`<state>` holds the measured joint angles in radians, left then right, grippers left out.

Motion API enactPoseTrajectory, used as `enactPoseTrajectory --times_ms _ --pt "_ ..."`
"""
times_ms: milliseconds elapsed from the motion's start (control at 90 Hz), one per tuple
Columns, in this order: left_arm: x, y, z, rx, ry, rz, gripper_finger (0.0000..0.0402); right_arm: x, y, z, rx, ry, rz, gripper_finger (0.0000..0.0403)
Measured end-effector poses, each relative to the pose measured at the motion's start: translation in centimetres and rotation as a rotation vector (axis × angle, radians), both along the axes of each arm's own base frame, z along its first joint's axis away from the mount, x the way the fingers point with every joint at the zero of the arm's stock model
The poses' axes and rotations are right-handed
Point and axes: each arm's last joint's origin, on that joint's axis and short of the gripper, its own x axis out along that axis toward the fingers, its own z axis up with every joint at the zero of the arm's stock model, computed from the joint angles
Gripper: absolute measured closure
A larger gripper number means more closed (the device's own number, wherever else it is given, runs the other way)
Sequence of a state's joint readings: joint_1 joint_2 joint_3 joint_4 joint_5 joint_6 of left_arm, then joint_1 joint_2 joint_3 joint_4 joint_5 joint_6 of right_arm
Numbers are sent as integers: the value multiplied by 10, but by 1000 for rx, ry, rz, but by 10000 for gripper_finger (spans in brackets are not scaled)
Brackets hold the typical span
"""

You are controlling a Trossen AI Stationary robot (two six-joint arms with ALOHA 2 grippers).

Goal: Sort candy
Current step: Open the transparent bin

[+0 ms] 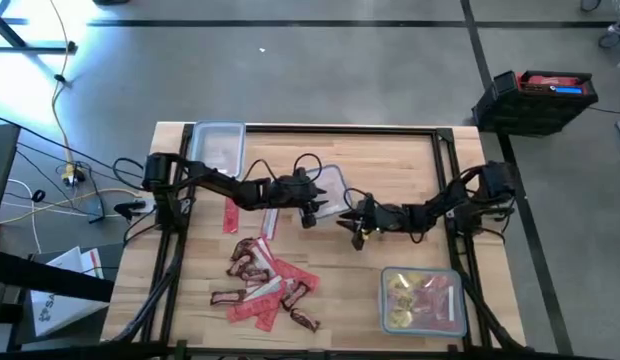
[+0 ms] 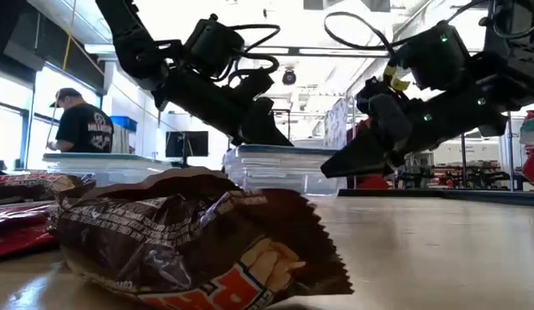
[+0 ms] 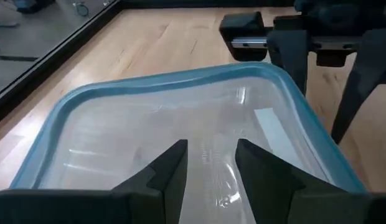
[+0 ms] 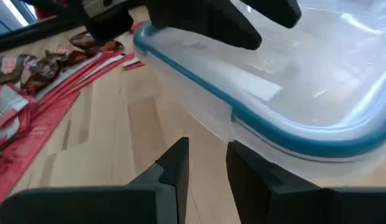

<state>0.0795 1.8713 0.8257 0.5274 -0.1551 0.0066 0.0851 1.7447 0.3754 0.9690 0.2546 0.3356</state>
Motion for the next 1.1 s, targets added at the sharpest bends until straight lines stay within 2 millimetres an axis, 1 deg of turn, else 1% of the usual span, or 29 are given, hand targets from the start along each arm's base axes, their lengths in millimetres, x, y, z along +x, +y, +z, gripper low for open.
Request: enactPoseTrajectory --times_ms 133,344,467,567,644,833,1100 --pt "0 -6 0 1 -1 -11 275 0 1 0 7 -6 18 327" --pt "0 -7 0 3 -2 -3 275 0 1 1 5 -14 13 328" --pt "1 -7 0 2 0 1 275 -1 -3 0 0 -1 -126 328" --pt "0 -7 0 -17 -5 3 275 -1 -4 -2 35 0 -163 328" --pt "0 -7 0 -19 -4 3 275 0 -3 -3 45 -10 -134 327" --pt "1 -8 0 -25 -7 -9 275 2 -1 -1 2 -23 -22 327" --pt "1 -9 1 -30 -8 -13 275 2 -1 0 25 -30 35 327"
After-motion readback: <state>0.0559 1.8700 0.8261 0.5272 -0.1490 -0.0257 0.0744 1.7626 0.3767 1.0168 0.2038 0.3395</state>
